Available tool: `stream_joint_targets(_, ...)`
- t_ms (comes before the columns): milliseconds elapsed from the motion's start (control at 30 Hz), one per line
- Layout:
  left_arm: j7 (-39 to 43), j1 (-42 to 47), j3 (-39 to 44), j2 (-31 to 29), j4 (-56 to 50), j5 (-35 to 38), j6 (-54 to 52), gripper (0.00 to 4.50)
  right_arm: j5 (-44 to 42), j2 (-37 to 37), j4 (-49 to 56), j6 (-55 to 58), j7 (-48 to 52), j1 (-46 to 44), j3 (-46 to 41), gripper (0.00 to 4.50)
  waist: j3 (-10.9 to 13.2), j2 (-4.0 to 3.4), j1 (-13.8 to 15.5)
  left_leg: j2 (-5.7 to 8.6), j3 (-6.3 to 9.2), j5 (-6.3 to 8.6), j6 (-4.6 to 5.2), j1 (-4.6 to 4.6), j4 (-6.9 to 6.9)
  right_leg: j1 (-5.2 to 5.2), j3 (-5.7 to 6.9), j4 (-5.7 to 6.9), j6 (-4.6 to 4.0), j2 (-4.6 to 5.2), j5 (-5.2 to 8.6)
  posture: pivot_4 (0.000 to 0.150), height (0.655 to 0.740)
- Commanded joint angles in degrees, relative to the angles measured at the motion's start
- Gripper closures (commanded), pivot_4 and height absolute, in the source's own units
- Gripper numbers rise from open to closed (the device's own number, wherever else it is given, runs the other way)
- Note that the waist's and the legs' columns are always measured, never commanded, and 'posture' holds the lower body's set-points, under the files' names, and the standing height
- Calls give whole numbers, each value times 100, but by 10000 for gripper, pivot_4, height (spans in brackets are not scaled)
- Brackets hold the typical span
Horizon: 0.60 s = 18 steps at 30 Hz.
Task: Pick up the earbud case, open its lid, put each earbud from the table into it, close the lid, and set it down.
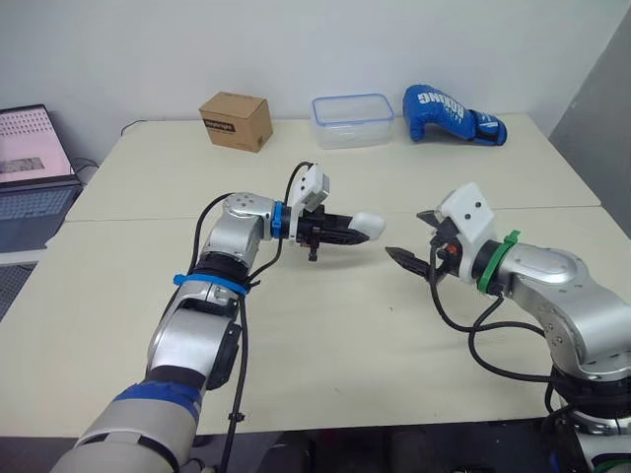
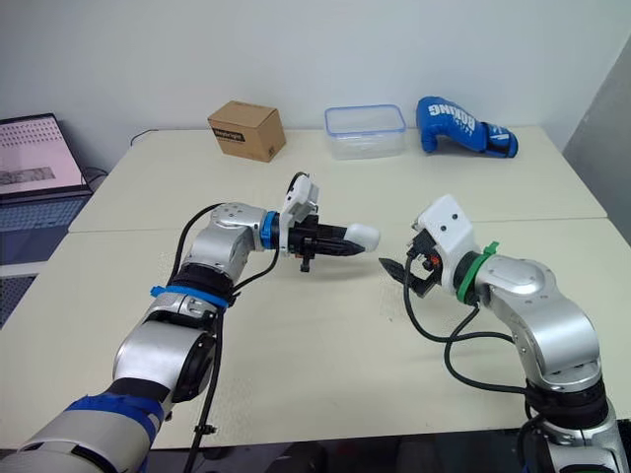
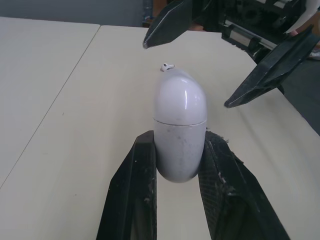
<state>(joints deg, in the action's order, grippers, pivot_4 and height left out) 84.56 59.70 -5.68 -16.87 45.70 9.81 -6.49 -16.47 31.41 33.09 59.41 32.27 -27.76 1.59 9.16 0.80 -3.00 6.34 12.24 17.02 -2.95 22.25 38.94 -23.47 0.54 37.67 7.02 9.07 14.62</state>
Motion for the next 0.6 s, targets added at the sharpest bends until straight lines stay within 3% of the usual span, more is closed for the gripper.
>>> stream_joint_targets(33, 98, -48, -42, -76, -455, 100, -142, 37643, 47, 28, -76, -174, -139, -191, -11, 326, 0, 0, 1, 0, -2, 0, 0, 0, 0, 0, -2, -1, 0, 1, 0, 1500, 7400)
stream_joint_targets(300, 150, -237, -176, -162, -648, 38, 17, 37643, -375, -306, -292, 50, -320, -436, -452, 326, 0, 0, 3, -1, -2, 0, 0, 0, -1, -3, -2, 0, 0, 0, 0, 1500, 7400)
stream_joint_targets(467, 145, -262, -218, -173, -562, 22, 115, 37643, -912, -759, -400, 615, -582, -732, -1170, 326, 0, 0, 17, 0, -3, 0, 0, 0, 0, -4, -5, 2, 0, 2, 0, 1500, 7400)
stream_joint_targets(600, 78, -198, -184, -140, -486, 94, 74, 37643, -1024, -566, -314, 717, -557, -679, -1098, 326, -1, -1, 20, 0, -3, 0, 0, 0, -1, -4, -5, 1, -1, 2, 0, 1500, 7400)
